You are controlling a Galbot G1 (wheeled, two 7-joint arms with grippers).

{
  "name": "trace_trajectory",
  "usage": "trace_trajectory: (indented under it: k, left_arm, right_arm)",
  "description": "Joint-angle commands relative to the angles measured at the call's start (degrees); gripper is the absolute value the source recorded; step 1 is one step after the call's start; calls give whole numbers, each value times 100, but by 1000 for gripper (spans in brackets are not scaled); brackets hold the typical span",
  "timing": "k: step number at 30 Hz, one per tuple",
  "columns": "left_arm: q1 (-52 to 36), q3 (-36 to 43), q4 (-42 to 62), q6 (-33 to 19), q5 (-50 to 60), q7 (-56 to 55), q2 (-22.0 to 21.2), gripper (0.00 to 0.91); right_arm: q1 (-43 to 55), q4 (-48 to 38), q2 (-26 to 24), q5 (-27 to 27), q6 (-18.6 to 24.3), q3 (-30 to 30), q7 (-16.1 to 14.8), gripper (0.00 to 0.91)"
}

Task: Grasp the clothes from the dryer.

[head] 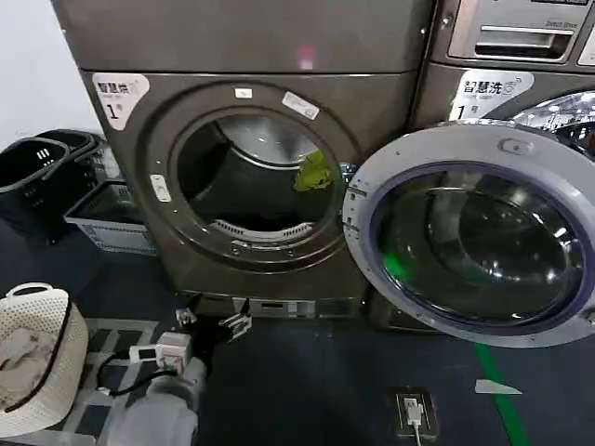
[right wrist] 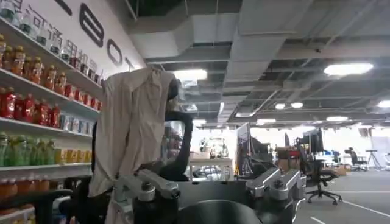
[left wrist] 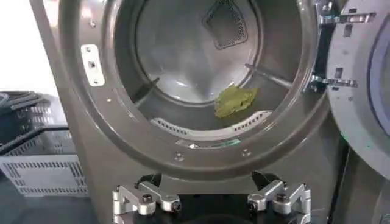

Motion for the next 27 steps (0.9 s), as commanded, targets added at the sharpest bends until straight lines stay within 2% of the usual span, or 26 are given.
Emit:
trace_trajectory:
  k: [1, 5, 27]
  left_arm:
    - [-4, 1, 15, 281, 18, 2, 5, 907]
    - [-7, -3, 28, 281, 33, -17, 6, 907]
    - [-4, -20, -10, 281, 11, -41, 80, 907]
  right_arm:
    - [-7, -19, -8, 132, 86, 19, 69, 907]
    - [-8, -34, -8, 146, 270, -12, 38, 907]
    - [-108, 73, 66, 215, 235, 10, 42, 907]
